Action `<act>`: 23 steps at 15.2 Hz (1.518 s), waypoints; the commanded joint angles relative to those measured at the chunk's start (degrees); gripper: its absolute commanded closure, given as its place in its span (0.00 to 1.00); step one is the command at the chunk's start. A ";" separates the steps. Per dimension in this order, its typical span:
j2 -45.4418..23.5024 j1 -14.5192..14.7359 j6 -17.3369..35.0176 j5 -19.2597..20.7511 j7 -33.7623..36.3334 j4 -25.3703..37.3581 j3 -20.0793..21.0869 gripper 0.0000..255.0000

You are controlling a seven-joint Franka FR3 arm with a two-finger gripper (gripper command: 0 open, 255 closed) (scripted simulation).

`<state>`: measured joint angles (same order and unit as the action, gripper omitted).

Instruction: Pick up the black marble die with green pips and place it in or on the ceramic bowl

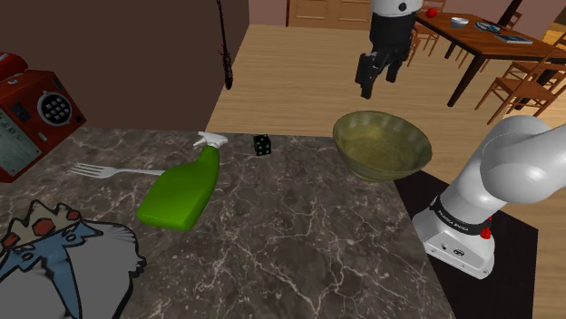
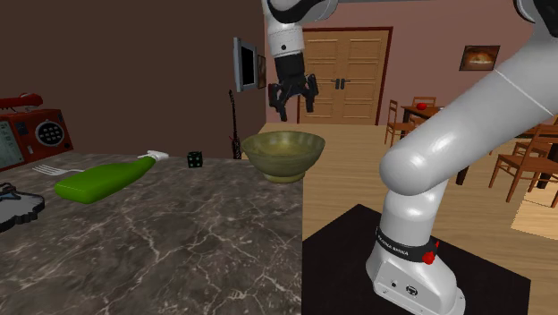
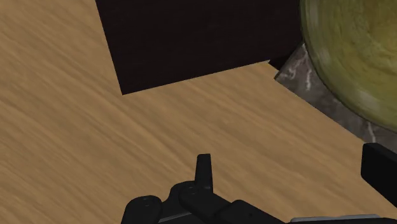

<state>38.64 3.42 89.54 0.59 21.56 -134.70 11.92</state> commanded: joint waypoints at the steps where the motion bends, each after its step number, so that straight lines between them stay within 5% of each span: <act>1: -1.84 0.50 1.77 -0.94 3.69 0.86 2.98 0.00; 12: -19.72 -0.26 9.48 2.52 23.86 13.04 18.79 0.00; 19: -36.91 0.00 9.28 13.93 39.63 26.30 27.98 0.00; 23: -48.87 4.00 5.88 23.31 48.48 36.39 30.32 0.00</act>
<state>-7.02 6.13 96.23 21.29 67.45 -100.85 41.69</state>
